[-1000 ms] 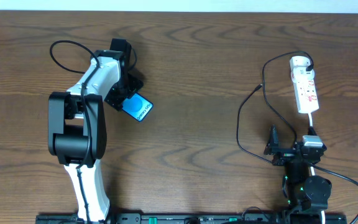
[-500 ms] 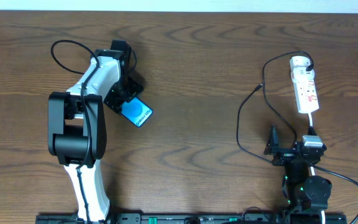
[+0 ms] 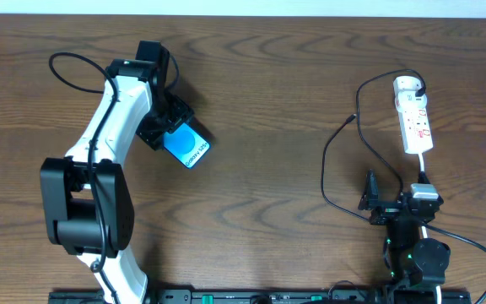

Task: Plug charger to phone and switch on socket
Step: 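Lift the phone with the left gripper and tilt it upright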

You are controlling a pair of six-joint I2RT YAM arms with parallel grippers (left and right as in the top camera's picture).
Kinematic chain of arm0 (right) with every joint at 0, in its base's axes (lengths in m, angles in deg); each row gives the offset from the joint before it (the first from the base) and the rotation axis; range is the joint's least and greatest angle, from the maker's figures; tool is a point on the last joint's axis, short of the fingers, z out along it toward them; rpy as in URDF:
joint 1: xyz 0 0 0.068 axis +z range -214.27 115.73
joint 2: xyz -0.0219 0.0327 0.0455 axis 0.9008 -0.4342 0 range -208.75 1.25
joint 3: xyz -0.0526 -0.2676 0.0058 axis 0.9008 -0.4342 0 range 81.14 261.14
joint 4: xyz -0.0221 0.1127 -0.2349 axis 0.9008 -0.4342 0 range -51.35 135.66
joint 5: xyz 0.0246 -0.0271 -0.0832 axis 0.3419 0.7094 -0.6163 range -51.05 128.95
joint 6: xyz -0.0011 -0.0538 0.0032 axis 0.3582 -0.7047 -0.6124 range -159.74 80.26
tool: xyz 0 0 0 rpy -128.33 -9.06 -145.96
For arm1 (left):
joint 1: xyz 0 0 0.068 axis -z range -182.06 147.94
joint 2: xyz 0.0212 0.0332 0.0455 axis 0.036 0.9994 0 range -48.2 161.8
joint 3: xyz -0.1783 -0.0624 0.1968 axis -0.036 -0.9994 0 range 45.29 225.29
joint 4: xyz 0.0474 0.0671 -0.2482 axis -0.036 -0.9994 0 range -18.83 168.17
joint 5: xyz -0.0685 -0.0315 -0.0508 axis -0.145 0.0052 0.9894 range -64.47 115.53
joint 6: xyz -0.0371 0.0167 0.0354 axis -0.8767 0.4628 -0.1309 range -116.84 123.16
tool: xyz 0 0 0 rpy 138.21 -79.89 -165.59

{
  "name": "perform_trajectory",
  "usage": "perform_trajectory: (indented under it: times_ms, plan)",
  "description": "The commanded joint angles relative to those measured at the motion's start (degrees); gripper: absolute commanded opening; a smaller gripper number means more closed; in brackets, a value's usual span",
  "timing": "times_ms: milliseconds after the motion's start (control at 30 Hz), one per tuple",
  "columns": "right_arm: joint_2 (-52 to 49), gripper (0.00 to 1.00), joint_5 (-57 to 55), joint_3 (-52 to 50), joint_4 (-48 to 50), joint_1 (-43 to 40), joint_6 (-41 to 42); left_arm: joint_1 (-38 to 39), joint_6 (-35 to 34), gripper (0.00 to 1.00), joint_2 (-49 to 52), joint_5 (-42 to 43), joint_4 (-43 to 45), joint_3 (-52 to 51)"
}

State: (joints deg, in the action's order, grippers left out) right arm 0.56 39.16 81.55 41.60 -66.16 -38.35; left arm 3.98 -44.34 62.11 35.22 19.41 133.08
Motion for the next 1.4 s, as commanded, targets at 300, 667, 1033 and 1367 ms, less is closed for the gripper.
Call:
perform_trajectory:
  times_ms: [300,667,1033,1367]
  plan:
    - [0.3,0.99,-0.1,-0.1,-0.2,0.5,-0.8,-0.2,2.6,0.74,-2.6,6.1,-6.4,0.7]
    - [0.3,0.99,-0.1,-0.1,-0.2,0.5,-0.8,-0.2,5.0,0.74,-2.6,10.3,-8.3,0.7]
    - [0.3,0.99,-0.1,-0.1,-0.2,0.5,-0.8,-0.2,11.7,0.74,-2.6,26.5,-9.0,0.7]
    - [0.3,0.99,-0.1,-0.1,-0.2,0.5,-0.8,-0.2,13.4,0.74,-2.6,44.1,-9.4,0.7]
